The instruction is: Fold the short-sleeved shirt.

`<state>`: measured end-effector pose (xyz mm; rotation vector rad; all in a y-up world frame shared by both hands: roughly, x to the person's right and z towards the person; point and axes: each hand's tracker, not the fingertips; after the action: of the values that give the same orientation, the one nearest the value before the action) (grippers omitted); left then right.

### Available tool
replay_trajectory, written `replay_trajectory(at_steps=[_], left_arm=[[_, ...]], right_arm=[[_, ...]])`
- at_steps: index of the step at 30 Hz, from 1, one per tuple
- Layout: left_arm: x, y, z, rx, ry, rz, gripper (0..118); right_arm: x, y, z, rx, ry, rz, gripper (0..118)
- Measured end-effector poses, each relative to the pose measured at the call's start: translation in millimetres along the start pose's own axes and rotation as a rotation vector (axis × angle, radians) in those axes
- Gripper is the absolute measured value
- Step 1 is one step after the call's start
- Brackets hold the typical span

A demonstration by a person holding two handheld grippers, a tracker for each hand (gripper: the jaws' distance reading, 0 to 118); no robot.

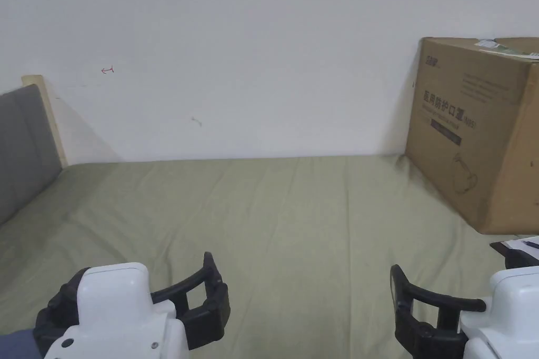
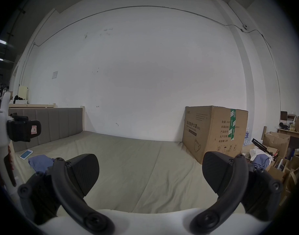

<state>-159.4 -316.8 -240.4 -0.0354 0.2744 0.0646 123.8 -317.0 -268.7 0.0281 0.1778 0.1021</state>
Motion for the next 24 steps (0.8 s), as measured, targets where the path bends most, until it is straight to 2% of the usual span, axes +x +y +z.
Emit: replay_trajectory(at_steps=[4, 12, 24], left_arm=[[-1, -6, -3, -0.017, 0.030, -0.003, 118], [0, -7, -3, -0.077, 0.002, 0.047, 117], [10, -8, -4, -0.131, -0.007, -0.002, 117]], right_arm=[[-5, 0, -2, -0.012, 0.017, 0.000, 118], [-15, -4, -6, -0.052, 0.040, 0.014, 118], [-17, -6, -7, -0.073, 0.049, 0.020, 118]])
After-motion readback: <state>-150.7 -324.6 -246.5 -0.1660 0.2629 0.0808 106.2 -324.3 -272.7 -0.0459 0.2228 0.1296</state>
